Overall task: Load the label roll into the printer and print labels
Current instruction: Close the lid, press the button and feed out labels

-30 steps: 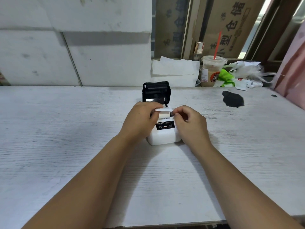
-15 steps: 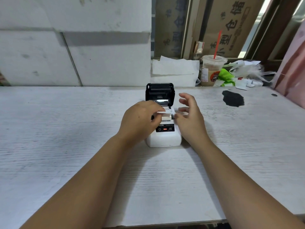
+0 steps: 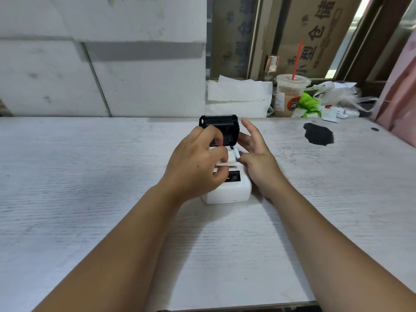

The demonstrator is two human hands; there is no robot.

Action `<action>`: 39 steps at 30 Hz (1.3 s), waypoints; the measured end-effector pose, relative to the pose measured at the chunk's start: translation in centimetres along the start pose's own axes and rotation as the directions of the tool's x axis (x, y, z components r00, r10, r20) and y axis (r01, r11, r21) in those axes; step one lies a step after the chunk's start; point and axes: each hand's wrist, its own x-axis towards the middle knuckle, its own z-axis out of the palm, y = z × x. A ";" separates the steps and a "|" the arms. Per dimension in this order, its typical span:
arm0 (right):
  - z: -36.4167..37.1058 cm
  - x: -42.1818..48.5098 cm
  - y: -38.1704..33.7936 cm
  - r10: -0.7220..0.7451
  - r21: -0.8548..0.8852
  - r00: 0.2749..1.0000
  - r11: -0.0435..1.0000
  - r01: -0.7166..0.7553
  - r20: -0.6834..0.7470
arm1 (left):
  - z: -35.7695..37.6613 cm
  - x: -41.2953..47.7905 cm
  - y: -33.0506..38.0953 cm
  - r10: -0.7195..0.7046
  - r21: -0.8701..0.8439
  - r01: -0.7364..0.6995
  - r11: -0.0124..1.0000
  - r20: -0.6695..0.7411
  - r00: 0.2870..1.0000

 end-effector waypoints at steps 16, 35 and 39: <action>0.4 -0.8 0.0 -0.141 -0.159 0.989 0.978 0.134 -0.035 | 0.0 -0.3 0.1 -0.007 0.016 0.008 1.000 -0.066 0.998; 0.7 -0.3 0.6 -0.117 0.006 0.992 0.993 0.117 -0.041 | 0.1 -0.2 0.2 -0.020 -0.032 0.020 0.999 0.019 1.000; 0.6 -0.2 0.7 -0.101 0.000 0.993 0.995 0.101 -0.057 | 0.0 -0.2 0.0 -0.026 -0.100 0.036 0.994 0.101 0.995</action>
